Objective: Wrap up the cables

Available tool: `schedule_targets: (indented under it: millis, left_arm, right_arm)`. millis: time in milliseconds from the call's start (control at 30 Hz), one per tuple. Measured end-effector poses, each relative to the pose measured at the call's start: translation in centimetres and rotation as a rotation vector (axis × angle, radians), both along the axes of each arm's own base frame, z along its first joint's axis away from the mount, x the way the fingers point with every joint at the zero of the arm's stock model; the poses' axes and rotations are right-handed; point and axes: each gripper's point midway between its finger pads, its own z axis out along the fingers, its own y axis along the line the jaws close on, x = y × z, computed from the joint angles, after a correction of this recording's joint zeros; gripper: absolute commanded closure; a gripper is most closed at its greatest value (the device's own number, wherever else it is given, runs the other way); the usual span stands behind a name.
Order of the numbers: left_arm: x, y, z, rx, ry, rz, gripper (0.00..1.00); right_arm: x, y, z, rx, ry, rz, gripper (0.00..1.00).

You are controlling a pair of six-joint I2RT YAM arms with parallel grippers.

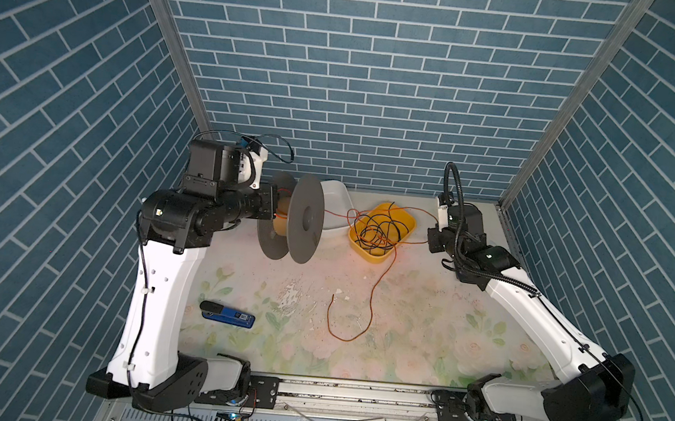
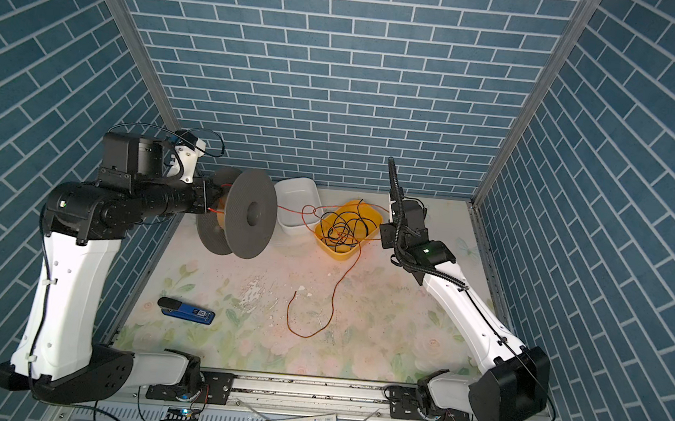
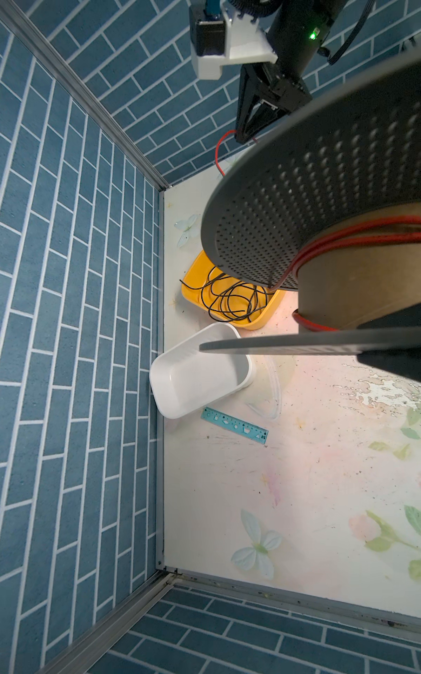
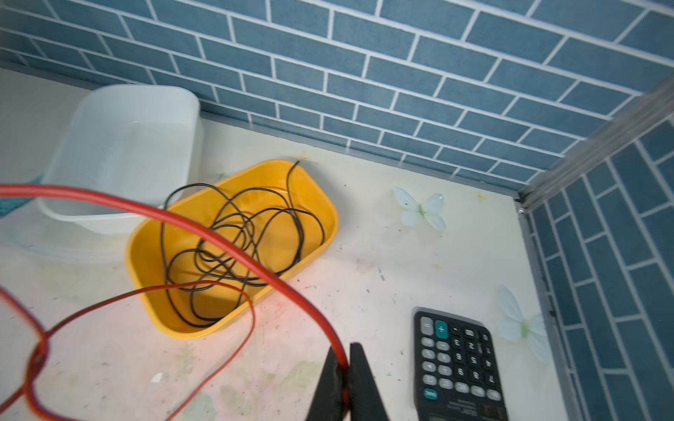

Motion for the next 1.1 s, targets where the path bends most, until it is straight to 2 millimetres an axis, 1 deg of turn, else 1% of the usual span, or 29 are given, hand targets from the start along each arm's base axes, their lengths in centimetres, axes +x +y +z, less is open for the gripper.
schedule_targets:
  millis: [33, 100, 167, 200, 267, 367, 633, 733, 900, 1000, 1100]
  left_arm:
    - [0.0, 0.0, 0.0, 0.002, -0.001, 0.0, 1.0]
    - [0.0, 0.0, 0.0, 0.004, -0.002, -0.002, 1.0]
    - [0.0, 0.0, 0.0, 0.003, -0.001, -0.004, 1.0]
    - [0.0, -0.1, 0.0, 0.001, -0.001, -0.007, 1.0]
    - [-0.1, -0.2, 0.0, -0.005, 0.0, -0.015, 1.0]
    - [-0.1, -0.4, 0.1, -0.014, 0.001, -0.022, 1.0]
    - [-0.1, -1.1, 0.3, -0.041, -0.006, -0.052, 1.0]
    - [0.0, -1.4, 0.5, -0.051, -0.012, -0.064, 1.0]
    - [0.0, -1.9, 0.5, -0.071, -0.015, -0.091, 1.0]
    - [0.0, -2.4, 0.5, -0.087, -0.013, -0.115, 1.0]
    - [0.0, -2.6, 0.7, -0.097, -0.018, -0.128, 1.0]
  right_arm:
    - [0.3, -0.5, 0.1, -0.02, -0.007, -0.024, 0.92]
    - [0.8, -1.7, 0.4, -0.073, -0.026, -0.077, 0.84]
    - [0.9, -2.6, 0.6, -0.109, -0.04, -0.112, 0.81]
    - [1.0, -2.9, 0.8, -0.119, -0.047, -0.121, 0.8]
    - [1.1, -2.8, 1.3, -0.115, -0.056, -0.112, 0.78]
    - [1.1, -1.5, 1.7, -0.074, -0.057, -0.046, 0.74]
    - [0.1, 3.3, 1.2, 0.071, -0.004, 0.196, 0.74]
    - [-0.8, 5.4, 1.1, 0.141, 0.01, 0.31, 0.75]
    - [-2.9, 8.4, 0.8, 0.255, 0.048, 0.489, 0.79]
    - [-3.8, 9.7, 1.2, 0.304, 0.062, 0.572, 0.8]
    - [-4.3, 10.6, 0.8, 0.331, 0.091, 0.621, 0.81]
